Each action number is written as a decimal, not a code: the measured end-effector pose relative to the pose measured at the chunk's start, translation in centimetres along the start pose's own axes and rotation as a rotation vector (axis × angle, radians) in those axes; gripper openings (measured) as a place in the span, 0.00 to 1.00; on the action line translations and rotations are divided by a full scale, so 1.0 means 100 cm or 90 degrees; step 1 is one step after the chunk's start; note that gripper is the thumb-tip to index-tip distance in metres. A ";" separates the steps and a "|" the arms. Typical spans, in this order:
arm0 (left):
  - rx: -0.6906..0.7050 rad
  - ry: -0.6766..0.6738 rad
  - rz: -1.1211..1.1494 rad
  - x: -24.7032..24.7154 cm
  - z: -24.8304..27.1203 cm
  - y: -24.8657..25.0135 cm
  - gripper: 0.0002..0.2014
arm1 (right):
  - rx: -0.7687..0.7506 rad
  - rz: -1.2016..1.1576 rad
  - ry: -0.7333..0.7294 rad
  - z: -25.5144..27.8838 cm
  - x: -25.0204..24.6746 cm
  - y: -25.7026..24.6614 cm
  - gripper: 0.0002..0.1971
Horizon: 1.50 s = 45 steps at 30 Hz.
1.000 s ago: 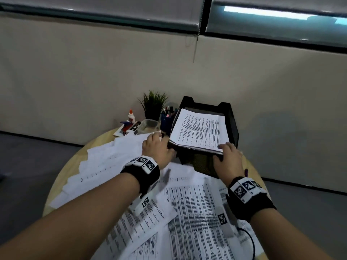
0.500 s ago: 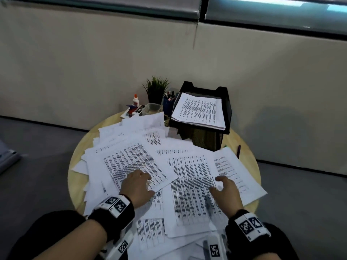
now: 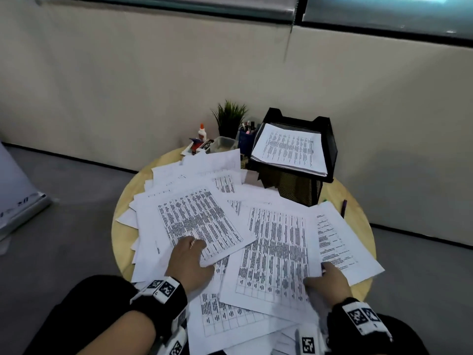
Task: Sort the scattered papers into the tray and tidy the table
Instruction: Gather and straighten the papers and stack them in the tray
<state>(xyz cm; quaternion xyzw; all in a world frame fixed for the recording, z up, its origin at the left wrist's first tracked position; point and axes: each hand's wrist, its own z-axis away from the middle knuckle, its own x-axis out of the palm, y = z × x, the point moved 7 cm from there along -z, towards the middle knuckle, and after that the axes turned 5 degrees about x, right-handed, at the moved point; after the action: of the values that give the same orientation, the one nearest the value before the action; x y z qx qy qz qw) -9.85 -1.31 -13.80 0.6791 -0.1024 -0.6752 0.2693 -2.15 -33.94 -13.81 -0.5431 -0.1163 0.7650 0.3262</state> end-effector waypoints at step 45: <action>-0.254 -0.017 0.439 -0.031 -0.010 -0.045 0.28 | 0.002 -0.038 0.035 0.010 0.015 -0.018 0.38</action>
<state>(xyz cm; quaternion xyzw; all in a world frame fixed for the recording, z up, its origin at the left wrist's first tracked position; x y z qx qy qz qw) -10.10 4.24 -13.48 0.5302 -0.1944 -0.5606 0.6056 -2.71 -31.43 -13.64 -0.5597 -0.1220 0.7399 0.3528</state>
